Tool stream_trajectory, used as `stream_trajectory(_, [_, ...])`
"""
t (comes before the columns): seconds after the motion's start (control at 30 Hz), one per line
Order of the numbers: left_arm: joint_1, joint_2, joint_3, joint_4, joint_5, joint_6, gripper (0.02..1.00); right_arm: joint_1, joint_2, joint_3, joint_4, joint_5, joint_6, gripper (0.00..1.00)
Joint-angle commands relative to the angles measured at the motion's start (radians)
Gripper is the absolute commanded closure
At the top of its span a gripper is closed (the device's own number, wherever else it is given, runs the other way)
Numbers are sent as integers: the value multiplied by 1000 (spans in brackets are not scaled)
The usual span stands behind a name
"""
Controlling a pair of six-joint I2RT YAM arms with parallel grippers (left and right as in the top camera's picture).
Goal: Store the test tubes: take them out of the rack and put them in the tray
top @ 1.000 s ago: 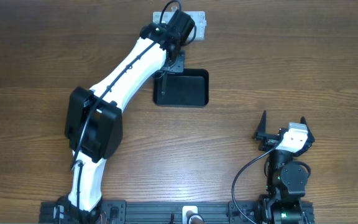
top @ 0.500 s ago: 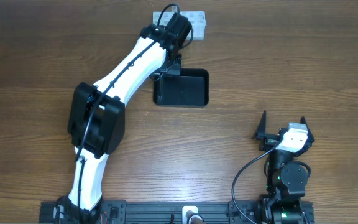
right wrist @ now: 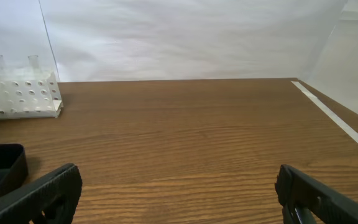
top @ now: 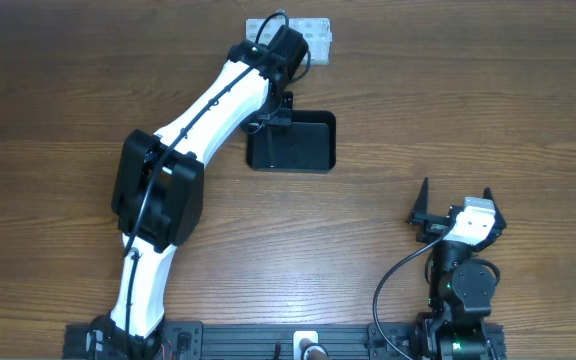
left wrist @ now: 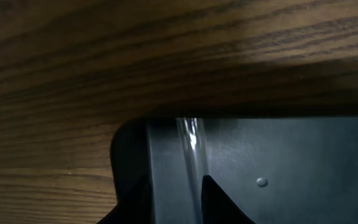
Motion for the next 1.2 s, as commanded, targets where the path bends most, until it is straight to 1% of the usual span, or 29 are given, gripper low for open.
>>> stream_trajectory(0.03, [5,-16,1,9,31,-14,750,-7,-10,-6,-1,13,0,9])
stream_trajectory(0.1, [4,-54,1,27,32,-14,720,-7,-10,-6,-1,13,0,7])
stream_trajectory(0.13, [4,-79,1,37,28,-13,673,-7,-10,-6,-1,13,0,9])
stream_trajectory(0.2, [5,-135,1,69,-3,-13,544,-7,-10,-6,-1,13,0,7])
stream_trajectory(0.27, [11,-188,1,130,-56,-13,439,-7,-10,-6,-1,13,0,9])
stream_trajectory(0.37, [26,-236,1,276,-158,0,288,-7,-10,-6,-1,13,0,7])
stream_trajectory(0.4, [31,-242,1,324,-175,19,220,-7,-10,-6,-1,13,0,7])
stream_trajectory(0.43, [37,-244,1,383,-182,55,198,-7,-10,-6,-1,13,0,7])
stream_trajectory(0.53, [57,-239,1,507,-181,151,209,-7,-10,-6,-1,13,0,9])
stream_trajectory(0.63, [82,-224,1,575,-181,186,224,-7,-10,-6,-1,13,0,9])
stream_trajectory(0.7, [101,-205,1,618,-161,229,226,-7,-10,-6,-1,13,0,9])
stream_trajectory(0.77, [117,-178,1,668,-119,284,222,-7,-10,-6,-1,13,0,9])
stream_trajectory(0.9, [148,-114,1,791,3,390,211,-7,-10,-6,-1,13,0,7])
stream_trajectory(1.07, [181,-50,1,872,116,410,207,-7,-10,-6,-1,13,0,7])
stream_trajectory(1.2, [197,-13,1,906,177,414,209,-7,-10,-6,-1,13,0,9])
